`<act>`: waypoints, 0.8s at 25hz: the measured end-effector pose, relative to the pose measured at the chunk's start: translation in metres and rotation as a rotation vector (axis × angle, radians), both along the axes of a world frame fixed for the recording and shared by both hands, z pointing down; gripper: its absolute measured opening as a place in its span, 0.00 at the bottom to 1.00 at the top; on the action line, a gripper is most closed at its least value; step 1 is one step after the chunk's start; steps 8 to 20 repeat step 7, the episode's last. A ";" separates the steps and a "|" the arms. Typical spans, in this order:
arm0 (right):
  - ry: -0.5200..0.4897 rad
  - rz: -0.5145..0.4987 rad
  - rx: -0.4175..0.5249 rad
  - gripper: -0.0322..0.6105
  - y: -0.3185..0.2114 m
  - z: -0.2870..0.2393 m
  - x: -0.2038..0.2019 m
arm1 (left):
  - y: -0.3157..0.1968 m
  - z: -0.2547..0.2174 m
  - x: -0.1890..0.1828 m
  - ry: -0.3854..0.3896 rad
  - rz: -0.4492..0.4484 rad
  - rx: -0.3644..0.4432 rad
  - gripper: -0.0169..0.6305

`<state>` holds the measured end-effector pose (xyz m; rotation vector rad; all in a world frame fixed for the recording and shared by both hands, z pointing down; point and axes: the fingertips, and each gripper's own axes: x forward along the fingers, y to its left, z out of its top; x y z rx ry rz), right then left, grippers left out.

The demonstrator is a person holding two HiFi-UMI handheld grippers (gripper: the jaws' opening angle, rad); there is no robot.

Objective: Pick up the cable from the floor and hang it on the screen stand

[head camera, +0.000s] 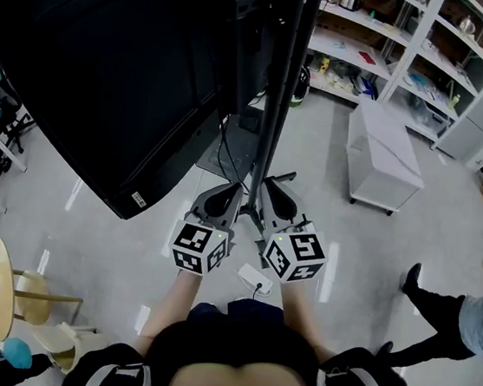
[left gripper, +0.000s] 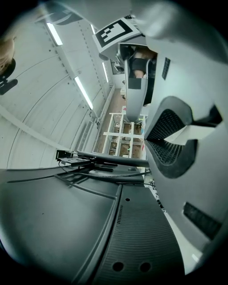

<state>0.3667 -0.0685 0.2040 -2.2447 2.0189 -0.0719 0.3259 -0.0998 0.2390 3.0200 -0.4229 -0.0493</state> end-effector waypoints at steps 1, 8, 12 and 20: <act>0.001 -0.001 -0.004 0.11 0.000 0.001 0.000 | -0.001 0.001 0.000 -0.002 -0.003 -0.003 0.04; -0.012 -0.012 -0.016 0.11 -0.004 0.003 0.001 | -0.005 0.001 0.002 -0.011 -0.003 -0.014 0.04; -0.012 -0.012 -0.016 0.11 -0.004 0.003 0.001 | -0.005 0.001 0.002 -0.011 -0.003 -0.014 0.04; -0.012 -0.012 -0.016 0.11 -0.004 0.003 0.001 | -0.005 0.001 0.002 -0.011 -0.003 -0.014 0.04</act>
